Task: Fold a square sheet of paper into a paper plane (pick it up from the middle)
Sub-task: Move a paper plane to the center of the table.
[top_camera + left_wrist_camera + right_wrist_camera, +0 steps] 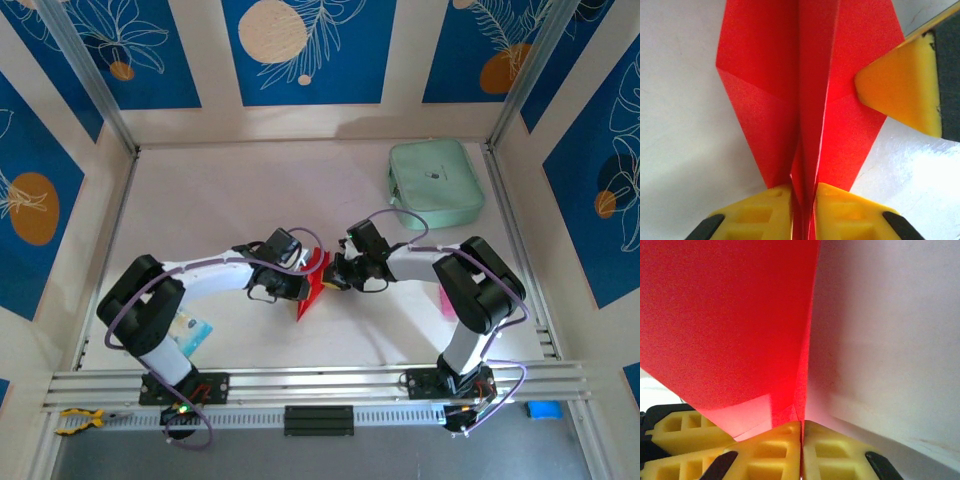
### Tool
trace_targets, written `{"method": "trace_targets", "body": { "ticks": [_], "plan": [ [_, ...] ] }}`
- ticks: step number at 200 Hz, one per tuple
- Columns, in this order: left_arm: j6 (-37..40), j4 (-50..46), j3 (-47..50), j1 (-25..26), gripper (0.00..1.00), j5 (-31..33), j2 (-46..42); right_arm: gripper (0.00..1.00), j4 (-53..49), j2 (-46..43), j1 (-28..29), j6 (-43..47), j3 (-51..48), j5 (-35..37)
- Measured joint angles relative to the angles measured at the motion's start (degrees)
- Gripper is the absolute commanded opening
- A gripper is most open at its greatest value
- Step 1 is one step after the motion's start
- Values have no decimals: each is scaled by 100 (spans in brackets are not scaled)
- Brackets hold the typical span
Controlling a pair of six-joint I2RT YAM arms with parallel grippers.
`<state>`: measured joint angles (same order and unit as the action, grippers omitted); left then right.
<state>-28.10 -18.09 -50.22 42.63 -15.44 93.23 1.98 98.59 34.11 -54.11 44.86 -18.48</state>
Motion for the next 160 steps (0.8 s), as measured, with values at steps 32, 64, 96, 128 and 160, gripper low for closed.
{"method": "trace_targets", "body": {
  "ticks": [32, 64, 96, 128, 160],
  "plan": [
    [0, 4, -15, 4, 22, -105, 85, 10, 15, 13, 0, 0, 0, -2],
    [0, 4, -22, 4, 23, -109, 160, 10, 17, 28, 0, 0, 0, -2],
    [13, 2, -81, 28, 23, -109, 240, 10, 17, 28, 0, 0, -2, -4],
    [15, 4, -118, 63, 23, -111, 308, 10, 17, 28, -7, 0, -2, -2],
    [20, -4, -162, 90, 23, -107, 402, 10, 17, 28, -13, 0, -4, -9]
  ]
}}
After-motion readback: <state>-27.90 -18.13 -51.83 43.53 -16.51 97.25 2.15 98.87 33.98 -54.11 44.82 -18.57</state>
